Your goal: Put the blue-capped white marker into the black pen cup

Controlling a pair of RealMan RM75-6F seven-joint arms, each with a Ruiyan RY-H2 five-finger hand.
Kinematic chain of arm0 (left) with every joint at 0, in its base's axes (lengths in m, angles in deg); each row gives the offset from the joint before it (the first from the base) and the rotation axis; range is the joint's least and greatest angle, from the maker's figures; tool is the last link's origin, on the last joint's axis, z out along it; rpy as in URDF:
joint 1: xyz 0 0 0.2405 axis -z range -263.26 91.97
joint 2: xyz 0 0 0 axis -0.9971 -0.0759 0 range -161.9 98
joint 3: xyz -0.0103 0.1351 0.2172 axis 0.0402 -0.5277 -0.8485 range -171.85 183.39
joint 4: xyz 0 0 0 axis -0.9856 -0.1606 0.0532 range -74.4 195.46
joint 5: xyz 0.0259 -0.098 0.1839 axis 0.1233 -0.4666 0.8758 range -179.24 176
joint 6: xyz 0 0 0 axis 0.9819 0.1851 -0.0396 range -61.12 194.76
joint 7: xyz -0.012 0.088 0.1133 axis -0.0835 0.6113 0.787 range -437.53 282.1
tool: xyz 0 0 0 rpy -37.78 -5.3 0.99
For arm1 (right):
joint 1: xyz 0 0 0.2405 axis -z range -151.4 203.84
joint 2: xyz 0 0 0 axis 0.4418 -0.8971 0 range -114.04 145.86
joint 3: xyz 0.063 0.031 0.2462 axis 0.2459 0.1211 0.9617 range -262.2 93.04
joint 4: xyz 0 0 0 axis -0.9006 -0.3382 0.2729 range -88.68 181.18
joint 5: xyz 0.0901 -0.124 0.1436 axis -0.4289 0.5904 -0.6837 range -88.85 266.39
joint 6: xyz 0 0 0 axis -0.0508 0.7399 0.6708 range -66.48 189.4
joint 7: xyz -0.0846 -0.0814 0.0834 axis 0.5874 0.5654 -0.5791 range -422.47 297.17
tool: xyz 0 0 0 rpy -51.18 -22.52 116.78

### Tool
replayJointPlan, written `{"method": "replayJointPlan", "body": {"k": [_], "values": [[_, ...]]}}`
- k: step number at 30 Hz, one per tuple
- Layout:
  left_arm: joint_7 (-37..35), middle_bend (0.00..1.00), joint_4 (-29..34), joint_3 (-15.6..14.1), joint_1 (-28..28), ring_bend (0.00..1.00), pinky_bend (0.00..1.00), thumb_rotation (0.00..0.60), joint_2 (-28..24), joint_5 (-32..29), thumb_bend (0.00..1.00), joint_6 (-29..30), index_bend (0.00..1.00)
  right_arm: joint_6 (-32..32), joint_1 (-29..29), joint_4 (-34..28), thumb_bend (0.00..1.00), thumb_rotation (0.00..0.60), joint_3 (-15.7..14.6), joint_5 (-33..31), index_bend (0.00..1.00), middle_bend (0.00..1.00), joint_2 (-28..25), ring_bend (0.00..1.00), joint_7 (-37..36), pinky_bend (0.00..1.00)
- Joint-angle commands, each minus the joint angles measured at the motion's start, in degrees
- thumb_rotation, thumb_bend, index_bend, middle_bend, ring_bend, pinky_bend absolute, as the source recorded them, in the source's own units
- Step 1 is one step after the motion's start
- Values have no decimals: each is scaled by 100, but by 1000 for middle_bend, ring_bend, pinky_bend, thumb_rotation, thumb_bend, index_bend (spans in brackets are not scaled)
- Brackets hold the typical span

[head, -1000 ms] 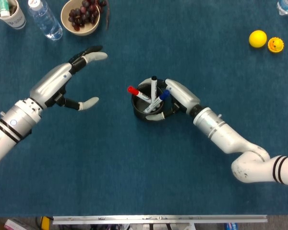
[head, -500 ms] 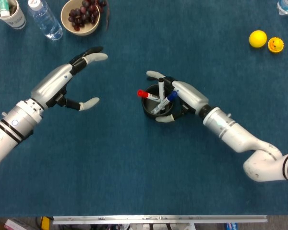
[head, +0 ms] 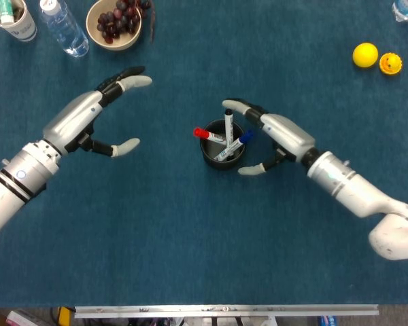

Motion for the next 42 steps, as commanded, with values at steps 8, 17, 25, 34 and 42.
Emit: {"method": "replayJointPlan", "body": {"k": [8, 17, 25, 34, 42], "values": [[1571, 0, -165, 29, -362, 0, 0, 600, 14, -465, 297, 278, 112, -386, 571, -1726, 163, 600, 75, -641, 10, 139, -1697, 49, 1270, 2], [4010, 13, -286, 171, -991, 0, 0, 600, 200, -1465, 297, 958, 151, -1017, 1170, -2531, 337, 600, 8, -1133, 214, 272, -2907, 165, 2920, 83], [5441, 38, -257, 224, -1709, 0, 0, 600, 444, -2089, 297, 1909, 175, -1695, 1724, -2784, 337, 600, -247, -1099, 254, 281, -3359, 173, 4196, 85], [5859, 42, -90, 153, -2344, 0, 0, 600, 499, -2181, 297, 2546, 176, -2706, 2547, -2865, 336, 600, -439, -969, 256, 281, -3421, 173, 4650, 85], [5860, 48, 284, -10, -2575, 0, 0, 600, 372, -1793, 297, 2615, 176, -3175, 2963, -2917, 335, 600, -478, -783, 256, 281, -3436, 173, 4882, 85]]}}
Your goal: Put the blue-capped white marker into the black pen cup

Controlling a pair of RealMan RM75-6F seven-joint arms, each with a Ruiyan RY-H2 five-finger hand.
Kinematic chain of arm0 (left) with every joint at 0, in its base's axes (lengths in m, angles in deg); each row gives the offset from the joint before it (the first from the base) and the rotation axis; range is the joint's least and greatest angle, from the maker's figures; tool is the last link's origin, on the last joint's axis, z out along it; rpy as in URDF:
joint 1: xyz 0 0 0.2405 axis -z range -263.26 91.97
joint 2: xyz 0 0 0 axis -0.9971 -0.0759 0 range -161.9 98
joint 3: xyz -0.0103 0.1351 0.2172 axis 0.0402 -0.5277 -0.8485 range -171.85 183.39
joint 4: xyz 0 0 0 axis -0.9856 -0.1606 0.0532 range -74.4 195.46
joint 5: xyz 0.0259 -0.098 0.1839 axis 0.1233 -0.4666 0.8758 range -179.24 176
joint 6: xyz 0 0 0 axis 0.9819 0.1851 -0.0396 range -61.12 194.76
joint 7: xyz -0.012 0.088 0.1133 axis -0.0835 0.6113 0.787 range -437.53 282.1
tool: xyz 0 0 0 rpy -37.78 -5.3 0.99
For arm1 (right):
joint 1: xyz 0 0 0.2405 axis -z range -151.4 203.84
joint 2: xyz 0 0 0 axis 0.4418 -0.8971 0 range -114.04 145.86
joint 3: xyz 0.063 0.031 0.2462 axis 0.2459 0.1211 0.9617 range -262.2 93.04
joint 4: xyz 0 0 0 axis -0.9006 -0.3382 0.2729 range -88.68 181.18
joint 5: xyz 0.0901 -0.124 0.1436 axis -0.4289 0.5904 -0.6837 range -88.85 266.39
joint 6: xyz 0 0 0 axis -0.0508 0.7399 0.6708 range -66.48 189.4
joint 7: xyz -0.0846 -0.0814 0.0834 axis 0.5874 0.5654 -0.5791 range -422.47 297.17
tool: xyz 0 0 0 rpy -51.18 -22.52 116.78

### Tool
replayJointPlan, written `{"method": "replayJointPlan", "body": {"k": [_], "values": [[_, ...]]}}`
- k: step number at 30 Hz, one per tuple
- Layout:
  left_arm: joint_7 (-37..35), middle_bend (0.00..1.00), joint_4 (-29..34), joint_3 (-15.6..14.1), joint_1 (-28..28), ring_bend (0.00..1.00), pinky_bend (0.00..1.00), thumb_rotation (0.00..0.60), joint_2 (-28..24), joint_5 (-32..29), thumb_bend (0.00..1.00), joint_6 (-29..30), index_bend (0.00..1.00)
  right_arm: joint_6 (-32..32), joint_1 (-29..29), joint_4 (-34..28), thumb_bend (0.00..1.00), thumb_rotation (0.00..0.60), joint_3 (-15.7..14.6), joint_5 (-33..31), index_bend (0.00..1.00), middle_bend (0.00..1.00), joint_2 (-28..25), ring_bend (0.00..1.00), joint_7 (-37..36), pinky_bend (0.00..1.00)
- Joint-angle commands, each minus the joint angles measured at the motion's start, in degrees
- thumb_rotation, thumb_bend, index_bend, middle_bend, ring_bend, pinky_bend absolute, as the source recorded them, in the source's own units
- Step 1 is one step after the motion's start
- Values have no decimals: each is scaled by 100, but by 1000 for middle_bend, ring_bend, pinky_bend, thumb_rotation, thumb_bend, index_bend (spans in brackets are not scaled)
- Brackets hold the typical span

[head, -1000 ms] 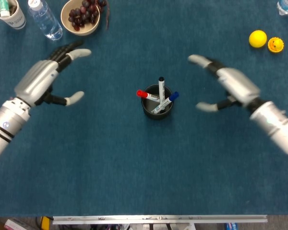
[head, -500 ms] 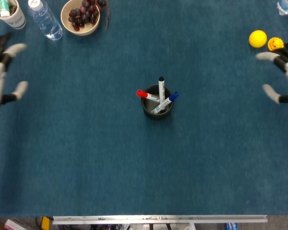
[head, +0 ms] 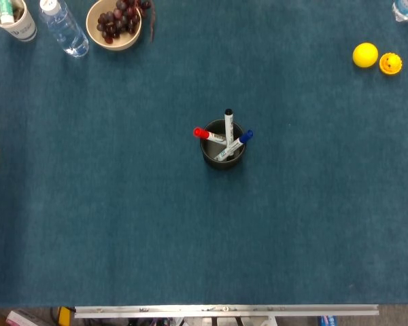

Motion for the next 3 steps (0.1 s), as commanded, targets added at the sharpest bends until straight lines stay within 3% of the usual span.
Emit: {"method": "replayJointPlan", "body": {"k": [1, 3], "values": [[-159, 49, 151, -114, -45, 0, 0, 600, -112, 249, 297, -110, 176, -84, 108, -37, 334, 600, 18, 59, 256, 281, 3, 173, -34, 85], [-249, 51, 187, -155, -42, 0, 0, 600, -180, 375, 297, -190, 176, -101, 141, -30, 334, 600, 40, 89, 256, 281, 18, 173, -67, 85]]}}
